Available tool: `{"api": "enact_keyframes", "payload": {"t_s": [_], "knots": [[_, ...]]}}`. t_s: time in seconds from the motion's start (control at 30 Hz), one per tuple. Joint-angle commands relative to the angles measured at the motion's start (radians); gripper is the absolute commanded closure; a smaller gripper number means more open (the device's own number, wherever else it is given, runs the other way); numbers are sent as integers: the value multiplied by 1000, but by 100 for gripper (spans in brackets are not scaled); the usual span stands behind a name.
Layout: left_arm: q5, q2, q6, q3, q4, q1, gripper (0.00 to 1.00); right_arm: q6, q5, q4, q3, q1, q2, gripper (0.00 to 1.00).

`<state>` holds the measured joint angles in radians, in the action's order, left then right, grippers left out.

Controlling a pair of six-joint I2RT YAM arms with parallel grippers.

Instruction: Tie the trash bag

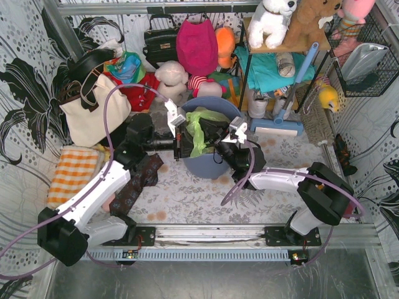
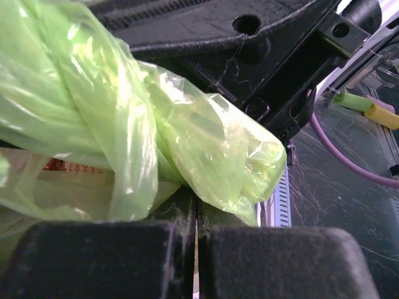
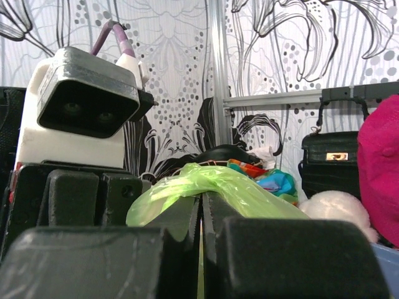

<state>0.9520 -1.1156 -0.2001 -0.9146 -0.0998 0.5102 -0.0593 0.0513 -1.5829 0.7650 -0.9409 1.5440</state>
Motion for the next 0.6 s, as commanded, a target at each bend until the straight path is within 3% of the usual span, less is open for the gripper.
{"api": "enact_keyframes", "payload": {"t_s": [0.0,0.13,0.2,0.27,0.37,0.57], "knots": [[71,-28,5,-36,28,16,100,14,88,-117,52,1,24,100],[31,-25,24,-47,47,16,100,3,124,-116,48,2,28,100],[-34,-9,36,-51,67,16,93,-6,84,-115,46,1,24,100],[-90,15,50,-50,78,15,78,-23,30,-114,39,2,14,100],[-141,65,52,-38,58,15,63,-49,-38,-112,21,1,-5,100],[-217,146,59,-33,75,16,54,-104,-151,-111,27,1,-18,100]]}}
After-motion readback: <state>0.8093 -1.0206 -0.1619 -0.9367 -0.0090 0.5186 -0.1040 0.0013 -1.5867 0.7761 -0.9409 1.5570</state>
